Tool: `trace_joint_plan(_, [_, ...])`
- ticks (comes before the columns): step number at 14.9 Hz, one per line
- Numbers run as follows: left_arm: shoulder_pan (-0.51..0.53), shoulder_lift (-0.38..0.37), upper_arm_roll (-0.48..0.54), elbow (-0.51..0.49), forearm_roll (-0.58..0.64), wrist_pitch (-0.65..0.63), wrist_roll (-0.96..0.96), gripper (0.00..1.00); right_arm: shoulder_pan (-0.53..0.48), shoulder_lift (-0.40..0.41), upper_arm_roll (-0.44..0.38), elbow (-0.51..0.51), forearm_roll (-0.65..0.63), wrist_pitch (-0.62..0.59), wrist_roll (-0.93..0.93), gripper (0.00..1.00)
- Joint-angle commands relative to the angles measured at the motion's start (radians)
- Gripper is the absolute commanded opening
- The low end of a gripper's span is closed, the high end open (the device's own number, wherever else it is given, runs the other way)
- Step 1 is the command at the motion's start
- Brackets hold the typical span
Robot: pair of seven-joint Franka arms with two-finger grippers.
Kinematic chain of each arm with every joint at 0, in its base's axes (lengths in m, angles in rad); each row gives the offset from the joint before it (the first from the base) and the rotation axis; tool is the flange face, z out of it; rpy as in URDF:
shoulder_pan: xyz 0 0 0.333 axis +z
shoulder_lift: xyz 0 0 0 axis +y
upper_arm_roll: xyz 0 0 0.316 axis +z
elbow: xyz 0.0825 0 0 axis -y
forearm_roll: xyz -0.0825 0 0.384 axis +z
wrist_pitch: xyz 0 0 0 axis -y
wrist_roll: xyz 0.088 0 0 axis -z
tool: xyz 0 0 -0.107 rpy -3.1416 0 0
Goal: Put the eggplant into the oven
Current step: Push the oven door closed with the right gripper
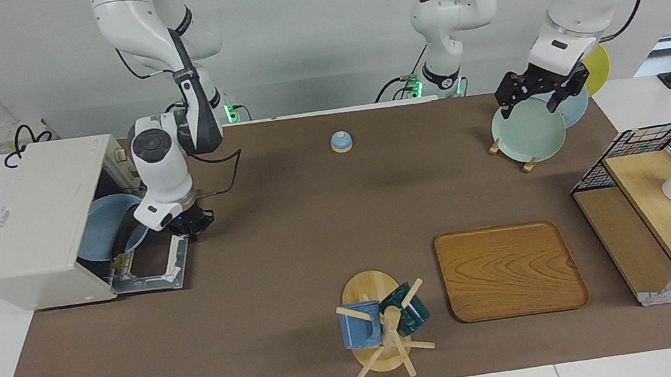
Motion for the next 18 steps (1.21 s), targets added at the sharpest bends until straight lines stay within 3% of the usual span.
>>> trace_joint_plan(1, [0.013, -0.026, -0.007, -0.023, -0.001, 0.005, 0.005, 1.0, -0.012, -0.002, 0.006, -0.016, 0.019, 0.024, 0.002, 0.0])
trace_joint_plan(9, [0.011, -0.026, -0.007, -0.023, -0.001, 0.005, 0.004, 1.0, -0.009, 0.001, 0.004, -0.026, -0.002, 0.039, -0.005, 0.0])
trace_joint_plan(12, [0.013, -0.026, -0.008, -0.023, -0.001, 0.007, 0.004, 1.0, 0.0, 0.001, 0.004, -0.01, -0.092, 0.016, -0.005, 0.0])
trace_joint_plan(18, [0.011, -0.026, -0.008, -0.023, -0.004, 0.016, 0.004, 1.0, 0.0, 0.001, 0.009, 0.135, -0.186, -0.165, -0.028, 0.0])
